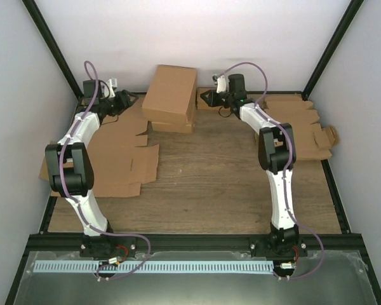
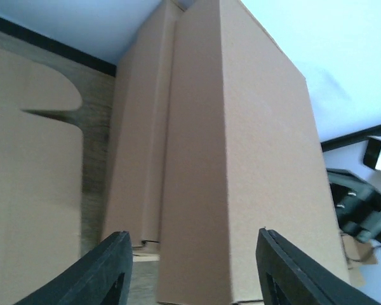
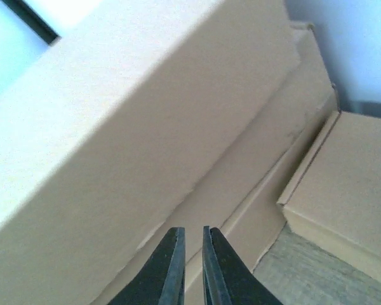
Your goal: Fold the paper box
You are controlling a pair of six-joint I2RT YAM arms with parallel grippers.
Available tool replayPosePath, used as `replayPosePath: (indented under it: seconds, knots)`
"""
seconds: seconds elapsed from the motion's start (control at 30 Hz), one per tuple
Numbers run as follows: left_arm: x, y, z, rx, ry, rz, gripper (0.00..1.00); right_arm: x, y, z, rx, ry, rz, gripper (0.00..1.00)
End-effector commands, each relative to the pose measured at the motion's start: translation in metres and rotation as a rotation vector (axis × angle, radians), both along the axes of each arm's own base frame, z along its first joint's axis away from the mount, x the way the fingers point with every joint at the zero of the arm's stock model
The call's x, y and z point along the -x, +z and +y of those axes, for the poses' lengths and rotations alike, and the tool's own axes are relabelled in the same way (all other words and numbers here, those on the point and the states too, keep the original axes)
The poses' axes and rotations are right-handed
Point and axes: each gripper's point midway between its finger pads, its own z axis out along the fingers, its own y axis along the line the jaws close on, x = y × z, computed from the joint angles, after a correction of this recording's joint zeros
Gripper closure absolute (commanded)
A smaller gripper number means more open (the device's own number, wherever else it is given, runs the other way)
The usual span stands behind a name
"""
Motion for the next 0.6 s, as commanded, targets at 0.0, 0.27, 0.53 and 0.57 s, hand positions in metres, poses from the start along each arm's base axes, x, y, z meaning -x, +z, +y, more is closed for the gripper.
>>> replayPosePath:
  seconds: [0.0, 0.27, 0.53, 0.57]
  knots:
    - [-0.008, -0.004, 0.020, 0.003, 0.038, -0.015, 0.50, 0.032, 0.059, 0.004, 0.025, 0.089, -0.183, 0.92]
    - [-0.024, -0.050, 0.018, 0.022, 0.017, 0.085, 0.88, 0.094, 0.045, 0.019, 0.102, 0.254, -0.228, 0.99]
    - [-0.020, -0.061, -0.009, 0.011, -0.017, 0.125, 0.91, 0.114, 0.028, 0.040, 0.164, 0.308, -0.214, 0.99]
    - [-0.020, -0.060, -0.010, 0.007, -0.014, 0.125, 0.91, 0.113, 0.026, 0.044, 0.169, 0.312, -0.211, 0.99]
